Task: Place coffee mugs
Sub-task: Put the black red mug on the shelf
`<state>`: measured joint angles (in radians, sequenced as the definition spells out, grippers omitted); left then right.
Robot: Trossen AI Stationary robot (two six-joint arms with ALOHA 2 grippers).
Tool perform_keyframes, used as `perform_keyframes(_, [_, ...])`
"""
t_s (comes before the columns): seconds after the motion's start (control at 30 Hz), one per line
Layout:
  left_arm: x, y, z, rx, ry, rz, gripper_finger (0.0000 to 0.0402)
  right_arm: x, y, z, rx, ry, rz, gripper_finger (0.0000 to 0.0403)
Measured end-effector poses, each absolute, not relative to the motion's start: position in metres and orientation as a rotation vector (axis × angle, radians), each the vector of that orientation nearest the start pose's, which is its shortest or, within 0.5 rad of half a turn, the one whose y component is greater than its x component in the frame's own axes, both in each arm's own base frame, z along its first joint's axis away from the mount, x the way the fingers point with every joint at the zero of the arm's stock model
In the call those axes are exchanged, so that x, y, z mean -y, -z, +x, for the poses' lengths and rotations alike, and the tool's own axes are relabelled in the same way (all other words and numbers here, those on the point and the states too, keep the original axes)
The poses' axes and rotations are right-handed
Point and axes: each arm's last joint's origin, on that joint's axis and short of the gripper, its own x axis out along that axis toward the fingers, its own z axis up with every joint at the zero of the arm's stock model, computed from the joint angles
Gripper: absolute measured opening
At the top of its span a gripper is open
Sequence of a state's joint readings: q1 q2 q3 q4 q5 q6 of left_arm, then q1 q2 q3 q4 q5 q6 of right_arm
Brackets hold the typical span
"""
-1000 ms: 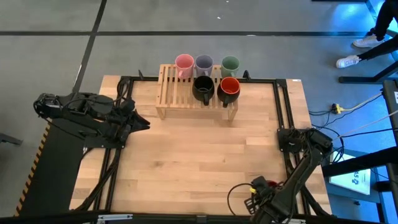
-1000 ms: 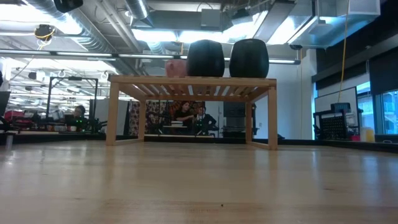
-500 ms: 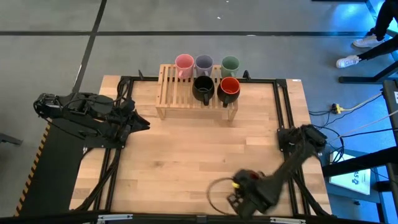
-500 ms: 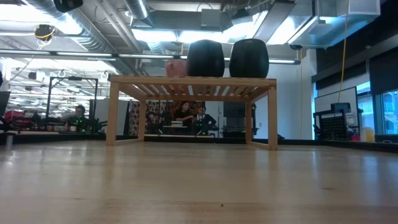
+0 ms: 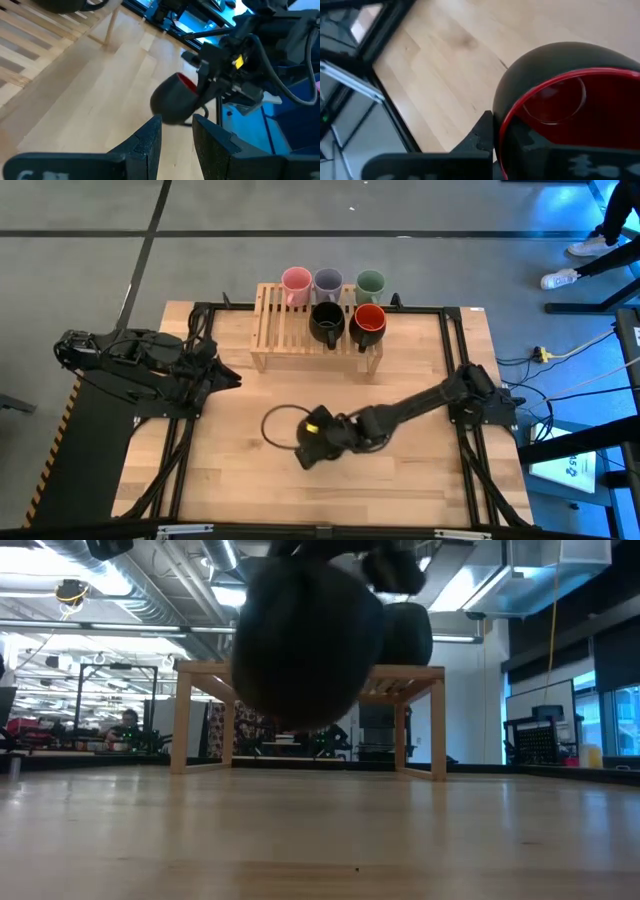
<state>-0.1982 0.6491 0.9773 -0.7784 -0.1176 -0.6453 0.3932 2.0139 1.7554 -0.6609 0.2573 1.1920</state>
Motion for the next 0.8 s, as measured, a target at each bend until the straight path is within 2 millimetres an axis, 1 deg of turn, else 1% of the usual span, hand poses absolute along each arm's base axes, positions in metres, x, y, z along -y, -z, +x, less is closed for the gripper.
perform_keyframes(0.17, [0.017, -0.357, 0.109, -0.443, -0.106, -0.554, 0.0104, -0.147, -0.249, 0.427, -0.823, 0.390, 0.843, 0.0001])
perform_keyframes(0.43, [0.019, -0.352, 0.121, -0.477, -0.145, -0.536, 0.0104, -0.143, -0.240, 0.423, -0.902, 0.447, 0.800, 0.0001])
perform_keyframes(0.5, [0.019, -0.350, 0.125, -0.489, -0.162, -0.529, 0.0104, -0.144, -0.236, 0.425, -0.905, 0.436, 0.801, 0.0000])
perform_keyframes(0.57, [0.020, -0.348, 0.131, -0.509, -0.170, -0.523, 0.0104, -0.146, -0.237, 0.430, -0.877, 0.397, 0.816, 0.0000])
perform_keyframes(0.67, [0.022, -0.345, 0.137, -0.536, -0.173, -0.499, 0.0104, -0.146, -0.243, 0.433, -0.815, 0.382, 0.824, 0.0000])
perform_keyframes(0.8, [0.023, -0.341, 0.145, -0.565, -0.181, -0.481, 0.0104, -0.144, -0.242, 0.434, -0.821, 0.372, 0.812, 0.0000])
